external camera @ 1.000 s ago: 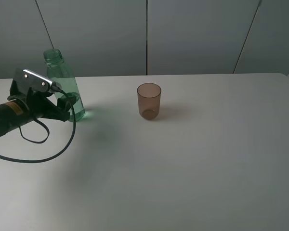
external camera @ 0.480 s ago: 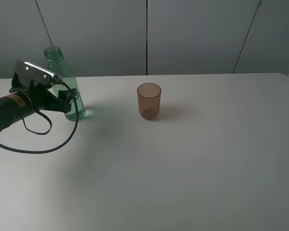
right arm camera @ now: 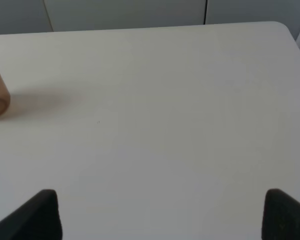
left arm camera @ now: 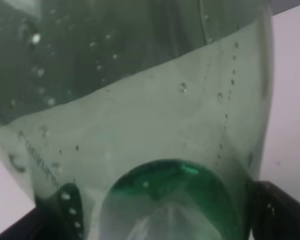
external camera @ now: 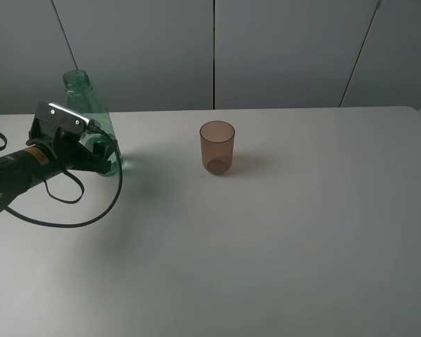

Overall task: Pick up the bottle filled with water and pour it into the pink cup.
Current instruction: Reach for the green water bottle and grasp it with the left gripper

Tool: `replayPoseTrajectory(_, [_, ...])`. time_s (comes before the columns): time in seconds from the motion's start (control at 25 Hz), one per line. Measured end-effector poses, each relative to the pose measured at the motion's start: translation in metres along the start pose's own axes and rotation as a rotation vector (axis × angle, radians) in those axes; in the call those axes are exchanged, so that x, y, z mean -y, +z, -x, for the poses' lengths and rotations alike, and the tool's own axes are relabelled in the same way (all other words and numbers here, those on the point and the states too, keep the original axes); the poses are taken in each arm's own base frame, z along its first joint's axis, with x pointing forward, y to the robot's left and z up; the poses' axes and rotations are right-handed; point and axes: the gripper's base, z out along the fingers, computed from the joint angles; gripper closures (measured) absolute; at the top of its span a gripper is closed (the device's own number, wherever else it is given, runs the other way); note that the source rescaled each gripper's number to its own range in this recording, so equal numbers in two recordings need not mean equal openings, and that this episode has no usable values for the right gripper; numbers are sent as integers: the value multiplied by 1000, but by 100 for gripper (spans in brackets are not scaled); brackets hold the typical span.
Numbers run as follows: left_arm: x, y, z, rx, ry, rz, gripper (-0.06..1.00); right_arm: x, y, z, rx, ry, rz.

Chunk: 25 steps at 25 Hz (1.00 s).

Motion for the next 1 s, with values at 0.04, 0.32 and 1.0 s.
replayPoseTrajectory(0.04, [0, 2, 1, 6, 0, 5, 37, 0, 0, 0, 0, 0, 0])
replayPoseTrajectory(0.32, [-1, 18, 2, 28, 25, 14, 37, 0, 0, 0, 0, 0, 0])
replayPoseTrajectory(1.0, [1, 27, -2, 34, 36, 0, 91, 0, 0, 0, 0, 0, 0])
